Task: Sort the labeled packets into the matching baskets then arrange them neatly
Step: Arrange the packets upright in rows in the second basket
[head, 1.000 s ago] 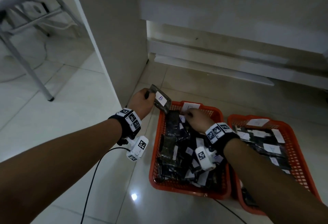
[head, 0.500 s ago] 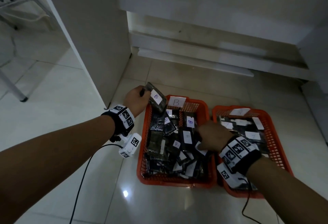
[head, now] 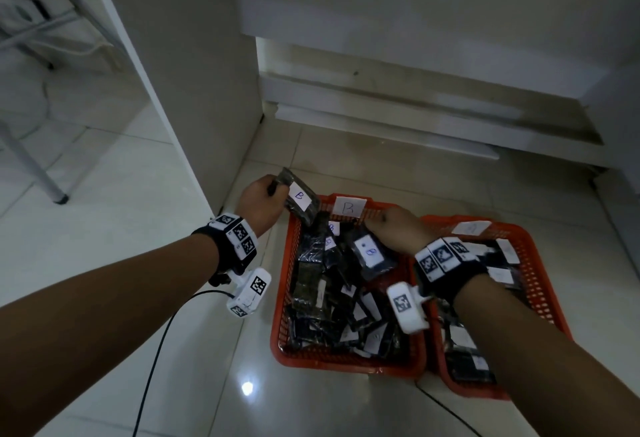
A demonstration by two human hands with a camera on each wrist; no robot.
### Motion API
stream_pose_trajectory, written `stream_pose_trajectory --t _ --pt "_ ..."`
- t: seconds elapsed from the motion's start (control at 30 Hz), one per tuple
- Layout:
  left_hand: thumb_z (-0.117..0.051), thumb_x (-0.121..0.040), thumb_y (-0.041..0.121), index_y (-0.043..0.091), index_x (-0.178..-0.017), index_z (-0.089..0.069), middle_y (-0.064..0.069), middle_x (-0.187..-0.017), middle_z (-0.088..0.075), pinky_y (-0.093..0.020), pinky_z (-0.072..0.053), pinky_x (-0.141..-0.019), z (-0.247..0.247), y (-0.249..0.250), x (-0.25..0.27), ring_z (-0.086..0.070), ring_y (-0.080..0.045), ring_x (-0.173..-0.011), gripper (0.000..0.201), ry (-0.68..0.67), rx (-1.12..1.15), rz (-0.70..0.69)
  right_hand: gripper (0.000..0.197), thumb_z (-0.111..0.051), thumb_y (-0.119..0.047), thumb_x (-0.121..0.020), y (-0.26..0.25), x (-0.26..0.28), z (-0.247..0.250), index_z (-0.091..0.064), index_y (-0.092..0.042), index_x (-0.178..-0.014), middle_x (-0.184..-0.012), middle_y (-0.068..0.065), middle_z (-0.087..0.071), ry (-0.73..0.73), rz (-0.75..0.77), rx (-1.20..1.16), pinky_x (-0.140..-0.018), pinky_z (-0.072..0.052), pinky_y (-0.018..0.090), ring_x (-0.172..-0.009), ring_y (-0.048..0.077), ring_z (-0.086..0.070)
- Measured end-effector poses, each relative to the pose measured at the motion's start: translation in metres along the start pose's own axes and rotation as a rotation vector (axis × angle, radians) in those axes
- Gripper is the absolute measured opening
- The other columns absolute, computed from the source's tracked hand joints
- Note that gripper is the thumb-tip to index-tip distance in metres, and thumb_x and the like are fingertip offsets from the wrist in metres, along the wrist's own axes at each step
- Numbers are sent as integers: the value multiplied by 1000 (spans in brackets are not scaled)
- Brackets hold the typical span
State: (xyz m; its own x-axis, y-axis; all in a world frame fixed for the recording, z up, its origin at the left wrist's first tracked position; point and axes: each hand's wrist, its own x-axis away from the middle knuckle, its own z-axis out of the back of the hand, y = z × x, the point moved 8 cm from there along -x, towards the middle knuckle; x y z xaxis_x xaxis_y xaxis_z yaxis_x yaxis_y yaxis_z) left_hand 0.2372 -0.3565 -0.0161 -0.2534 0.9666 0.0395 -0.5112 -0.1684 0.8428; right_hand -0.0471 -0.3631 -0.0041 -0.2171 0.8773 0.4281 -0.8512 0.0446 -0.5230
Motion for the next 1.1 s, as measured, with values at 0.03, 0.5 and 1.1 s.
stream_pose_trajectory --t 0.03,0.5,1.1 --pt "-53 -100 24 15 -97 -67 4 -79 -65 -27 -39 -62 1 -1 0 -61 -15 -74 17 -3 7 6 25 -54 -38 -104 -7 -8 -6 -74 -24 -99 -96 -7 -74 14 5 -53 -78 -51 26 -83 10 -66" --pt "-49 -97 36 20 -100 -67 0 -87 -70 -31 -52 -68 7 -17 -2 -67 -21 -80 24 -34 -75 31 41 -69 -63 -92 17 13 -45 -55 -33 -67 -51 -19 -59 -70 -42 54 -53 -37 22 -58 2 -55" --pt "-50 -97 35 19 -98 -66 3 -84 -69 -31 -51 -68 15 -4 -1 -66 -19 -79 23 0 11 28 51 -47 -49 -106 14 1 -54 -71 -11 -82 -70 5 -73 207 -128 -433 -61 -51 33 -69 24 -71"
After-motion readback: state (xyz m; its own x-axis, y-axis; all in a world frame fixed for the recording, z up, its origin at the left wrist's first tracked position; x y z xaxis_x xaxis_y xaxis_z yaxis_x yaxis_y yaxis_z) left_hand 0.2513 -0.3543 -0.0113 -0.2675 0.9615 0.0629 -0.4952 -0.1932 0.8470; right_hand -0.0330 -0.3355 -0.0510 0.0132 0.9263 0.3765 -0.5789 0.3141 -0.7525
